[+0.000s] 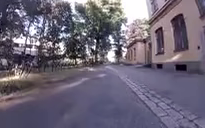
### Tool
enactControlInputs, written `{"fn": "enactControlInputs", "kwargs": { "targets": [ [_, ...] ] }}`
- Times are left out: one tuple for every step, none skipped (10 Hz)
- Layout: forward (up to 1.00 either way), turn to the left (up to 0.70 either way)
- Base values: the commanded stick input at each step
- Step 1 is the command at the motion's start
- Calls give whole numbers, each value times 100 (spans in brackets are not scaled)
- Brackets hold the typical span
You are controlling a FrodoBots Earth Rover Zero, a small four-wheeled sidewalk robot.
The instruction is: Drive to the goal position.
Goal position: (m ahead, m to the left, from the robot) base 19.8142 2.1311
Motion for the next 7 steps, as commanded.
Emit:
{"fn": "enactControlInputs", "kwargs": {
  "targets": [
    [45, 0],
    [45, 0],
    [45, 0],
    [45, 0],
    [45, 0],
    [45, 0],
    [45, 0]
  ]
}}
